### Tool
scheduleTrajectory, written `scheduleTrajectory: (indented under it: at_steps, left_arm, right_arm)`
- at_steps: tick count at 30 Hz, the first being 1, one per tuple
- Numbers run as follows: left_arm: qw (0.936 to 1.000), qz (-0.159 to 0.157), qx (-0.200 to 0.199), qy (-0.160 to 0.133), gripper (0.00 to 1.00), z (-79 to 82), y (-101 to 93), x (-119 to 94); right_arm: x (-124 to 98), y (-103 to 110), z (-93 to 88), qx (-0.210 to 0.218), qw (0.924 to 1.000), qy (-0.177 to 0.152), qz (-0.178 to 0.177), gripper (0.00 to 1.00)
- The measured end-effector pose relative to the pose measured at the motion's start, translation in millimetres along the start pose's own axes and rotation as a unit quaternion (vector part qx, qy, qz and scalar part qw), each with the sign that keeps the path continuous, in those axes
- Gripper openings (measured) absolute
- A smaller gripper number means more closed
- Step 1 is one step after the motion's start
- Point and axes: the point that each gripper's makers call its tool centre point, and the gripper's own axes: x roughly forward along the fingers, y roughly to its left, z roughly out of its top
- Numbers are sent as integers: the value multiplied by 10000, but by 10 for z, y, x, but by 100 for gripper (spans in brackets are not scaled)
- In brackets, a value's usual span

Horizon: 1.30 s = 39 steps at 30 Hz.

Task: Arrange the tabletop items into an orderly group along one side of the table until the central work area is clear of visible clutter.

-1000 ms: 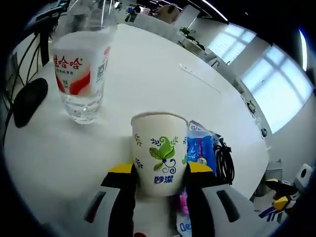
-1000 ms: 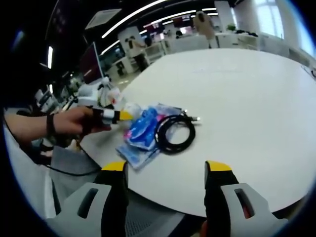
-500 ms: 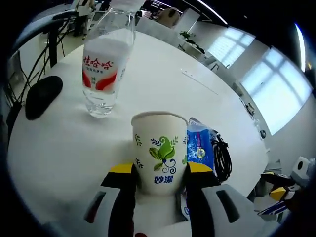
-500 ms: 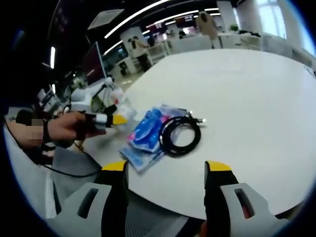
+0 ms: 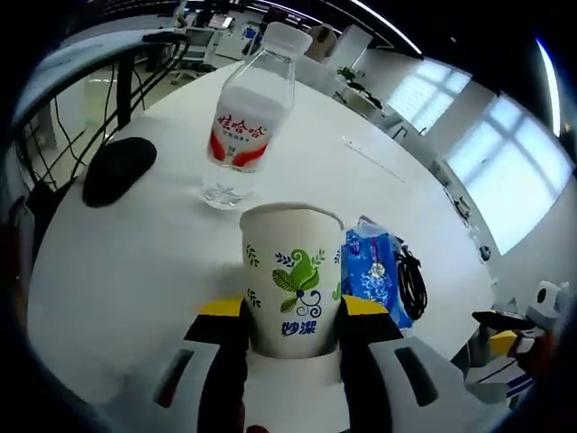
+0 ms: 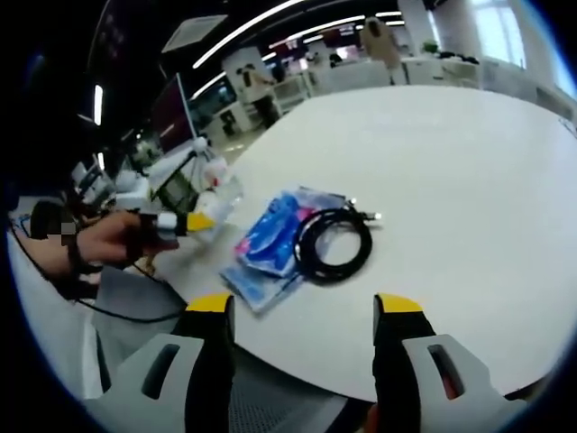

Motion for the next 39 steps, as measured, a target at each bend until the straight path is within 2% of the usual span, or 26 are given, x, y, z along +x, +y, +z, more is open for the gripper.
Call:
scheduleTrajectory:
  at_steps: [9,12,18,21,24,26,29,34,35,38,39]
  left_arm:
    - [9999,28,-131,-59,38,-150,30,-130]
    - [9997,-39,-229,-82,38,-232,-17,-189]
    - [9996,-178,207,33,38,-377,-161,-246]
    - [9965,-298,770,91,38,-408,-285,-284]
    - [9869,-434,1546,170,38,-460,-442,-304]
    - [9806,-503,1884,207,38,-486,-527,-328]
    - [9659,-655,2490,264,38,-539,-642,-345]
    - [9444,-753,3179,388,38,-618,-719,-352]
    - [9377,-789,3356,426,38,-640,-740,-354]
    - [9282,-863,3592,446,38,-667,-793,-366]
    - [9225,-891,3726,466,38,-681,-806,-367]
  right_arm:
    - [124,89,53,-106,9998,45,160,61]
    - [172,136,74,-135,9996,54,255,60]
    - [262,265,85,-303,9982,162,489,60]
    - [307,356,101,-240,9972,155,692,59]
    - [347,479,111,-299,9956,197,865,59]
    - [368,545,109,-373,9944,238,964,59]
    - [406,656,127,-460,9924,267,1113,58]
    - [452,886,188,-166,9882,167,1515,56]
    - [469,922,189,-156,9877,160,1549,56]
    - [505,1012,171,-124,9855,202,1679,55]
    - [519,1058,157,-110,9842,232,1754,55]
